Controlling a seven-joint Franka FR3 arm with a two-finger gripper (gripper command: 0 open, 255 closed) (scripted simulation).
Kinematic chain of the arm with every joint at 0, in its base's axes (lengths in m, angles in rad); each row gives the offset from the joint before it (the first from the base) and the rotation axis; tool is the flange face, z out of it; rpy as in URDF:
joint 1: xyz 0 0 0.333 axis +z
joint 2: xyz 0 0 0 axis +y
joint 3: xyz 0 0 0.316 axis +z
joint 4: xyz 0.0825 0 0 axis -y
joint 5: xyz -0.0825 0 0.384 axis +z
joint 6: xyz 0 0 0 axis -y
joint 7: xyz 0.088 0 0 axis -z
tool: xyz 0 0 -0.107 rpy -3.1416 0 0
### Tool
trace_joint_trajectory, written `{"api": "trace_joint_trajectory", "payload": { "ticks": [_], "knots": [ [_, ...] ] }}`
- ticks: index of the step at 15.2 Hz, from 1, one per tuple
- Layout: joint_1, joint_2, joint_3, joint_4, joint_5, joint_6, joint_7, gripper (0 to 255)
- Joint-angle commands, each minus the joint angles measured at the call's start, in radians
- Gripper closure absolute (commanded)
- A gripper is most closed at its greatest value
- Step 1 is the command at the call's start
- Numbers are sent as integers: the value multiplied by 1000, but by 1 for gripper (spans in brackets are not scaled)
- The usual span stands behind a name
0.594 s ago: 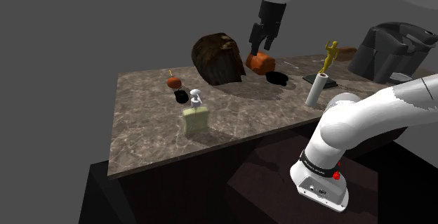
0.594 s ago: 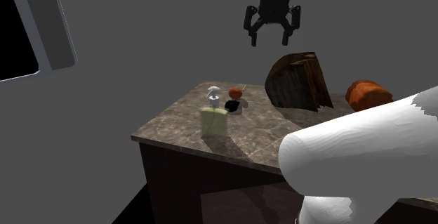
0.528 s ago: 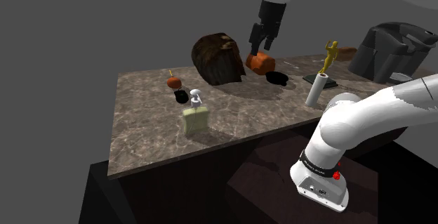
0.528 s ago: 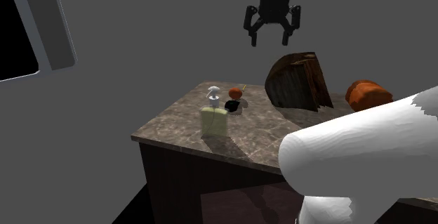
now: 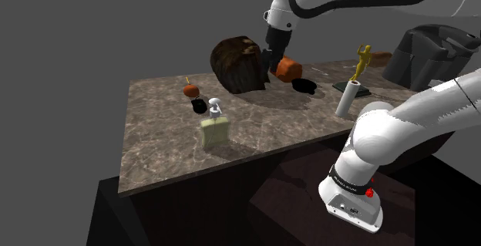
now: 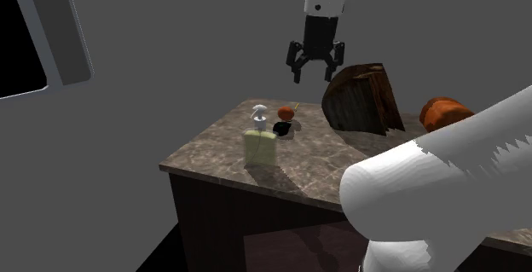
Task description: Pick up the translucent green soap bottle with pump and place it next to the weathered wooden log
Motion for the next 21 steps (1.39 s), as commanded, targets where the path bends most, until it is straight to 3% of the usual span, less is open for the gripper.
{"api": "trace_joint_trajectory", "payload": {
  "ticks": [1,14,17,21],
  "knots": [
    [17,38,-13,-39,7,84,-50,0],
    [150,432,-73,-83,128,534,-394,0],
    [178,526,-77,-62,175,606,-478,0],
    [184,571,-73,-73,193,661,-491,0]
  ]
}}
